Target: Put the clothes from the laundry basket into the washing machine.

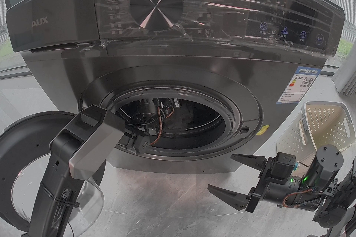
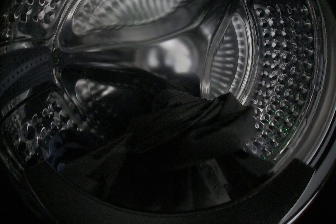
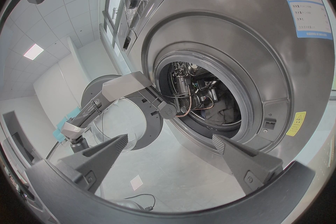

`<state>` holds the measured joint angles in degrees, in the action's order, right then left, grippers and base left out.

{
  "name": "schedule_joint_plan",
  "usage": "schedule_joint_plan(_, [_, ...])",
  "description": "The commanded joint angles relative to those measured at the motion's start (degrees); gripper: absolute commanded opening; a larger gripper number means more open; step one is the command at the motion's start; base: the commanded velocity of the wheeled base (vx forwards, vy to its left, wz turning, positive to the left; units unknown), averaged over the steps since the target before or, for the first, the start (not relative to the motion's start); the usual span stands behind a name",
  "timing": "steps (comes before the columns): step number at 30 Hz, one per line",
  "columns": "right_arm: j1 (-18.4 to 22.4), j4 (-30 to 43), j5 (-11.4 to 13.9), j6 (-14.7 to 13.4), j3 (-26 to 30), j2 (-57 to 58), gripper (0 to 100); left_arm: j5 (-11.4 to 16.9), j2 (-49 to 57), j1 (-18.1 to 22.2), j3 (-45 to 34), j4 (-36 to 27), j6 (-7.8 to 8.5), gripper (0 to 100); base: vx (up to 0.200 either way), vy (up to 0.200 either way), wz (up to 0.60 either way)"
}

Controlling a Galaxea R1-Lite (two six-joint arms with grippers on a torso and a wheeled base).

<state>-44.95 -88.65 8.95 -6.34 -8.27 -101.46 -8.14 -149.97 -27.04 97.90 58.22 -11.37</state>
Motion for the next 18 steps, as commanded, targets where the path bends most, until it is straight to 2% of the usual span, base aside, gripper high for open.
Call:
schedule_joint_plan(1, [-0.1, 0.0, 0.0, 0.0, 0.0, -0.1, 100, 0.8, 5.1, -1.3, -7.3, -0.8, -1.02, 100, 0.000, 0.000, 0.00])
schedule_joint_plan(8, [-0.6, 0.0, 0.0, -0.1, 0.2, -0.1, 100, 3.4, 6.6, -3.5, -16.1, -2.4, -0.49, 100, 0.000, 0.000, 0.00])
schedule_joint_plan(17, [-0.6, 0.0, 0.0, -0.1, 0.1, 0.0, 100, 2.8, 1.3, -2.7, -13.2, -1.9, 0.04, 100, 0.000, 0.000, 0.00])
schedule_joint_plan(18, [-0.6, 0.0, 0.0, -0.1, 0.0, 0.0, 100, 2.8, 1.3, -2.6, -13.0, -2.0, 0.21, 0, 0.000, 0.000, 0.00])
